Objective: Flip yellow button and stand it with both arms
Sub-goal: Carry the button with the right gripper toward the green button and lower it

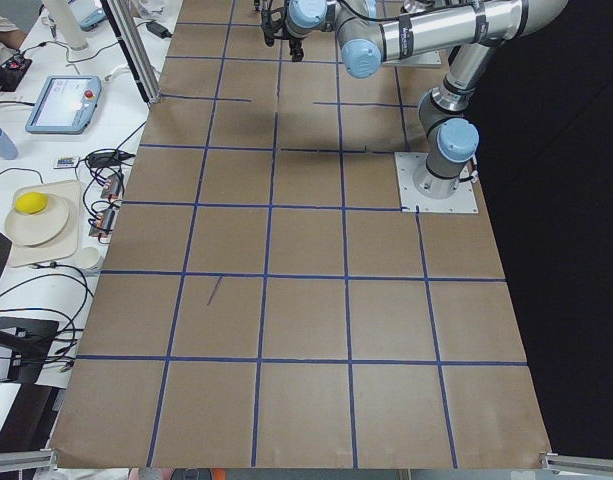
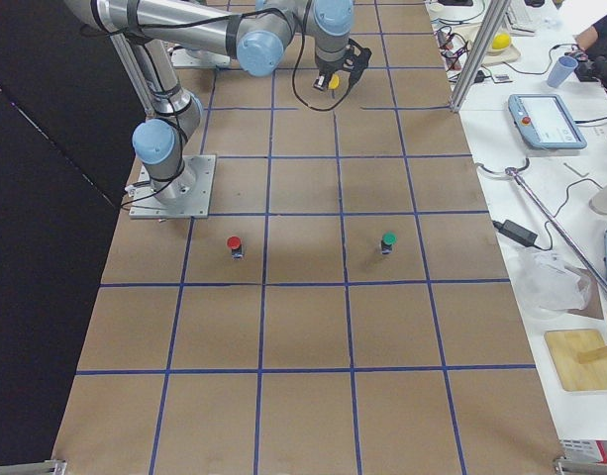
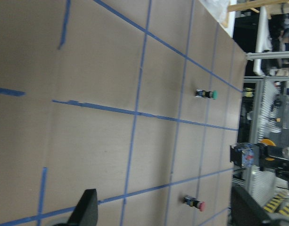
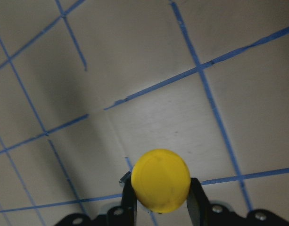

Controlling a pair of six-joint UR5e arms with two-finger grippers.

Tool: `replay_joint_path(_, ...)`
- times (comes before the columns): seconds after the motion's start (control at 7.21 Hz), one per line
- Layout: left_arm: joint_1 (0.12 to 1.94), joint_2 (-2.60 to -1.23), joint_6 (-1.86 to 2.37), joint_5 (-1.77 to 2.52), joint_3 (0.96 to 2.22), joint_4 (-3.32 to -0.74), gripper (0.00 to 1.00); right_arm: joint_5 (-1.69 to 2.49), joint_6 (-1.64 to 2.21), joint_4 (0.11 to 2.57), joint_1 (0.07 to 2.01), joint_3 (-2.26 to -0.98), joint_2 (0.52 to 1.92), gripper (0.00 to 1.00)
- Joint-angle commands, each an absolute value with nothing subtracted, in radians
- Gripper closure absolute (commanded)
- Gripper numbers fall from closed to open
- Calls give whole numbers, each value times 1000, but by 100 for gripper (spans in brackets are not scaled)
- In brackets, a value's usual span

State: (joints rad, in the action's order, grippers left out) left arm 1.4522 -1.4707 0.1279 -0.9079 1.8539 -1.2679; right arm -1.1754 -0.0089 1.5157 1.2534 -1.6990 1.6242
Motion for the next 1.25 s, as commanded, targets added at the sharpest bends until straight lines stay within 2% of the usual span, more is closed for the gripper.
replay_joint_path(0.0, 1454, -1489, 110, -1162, 1762, -1331, 0, -1390, -307, 1654, 1210, -1799, 1629, 90)
replay_joint_path(0.42, 1470, -1488, 107, -1437, 1625, -1520, 0, -1480, -672, 1943, 1111, -1946, 1626, 90)
replay_joint_path(0.83, 1500, -1494, 5, -1563, 1606, -1565, 0, -1482, -1037, 2184, 949, -2090, 1623, 90)
replay_joint_path(1.11, 1516, -1522, -21, -1571, 1568, -1584, 0, -1471, -1179, 2270, 891, -2141, 1623, 91)
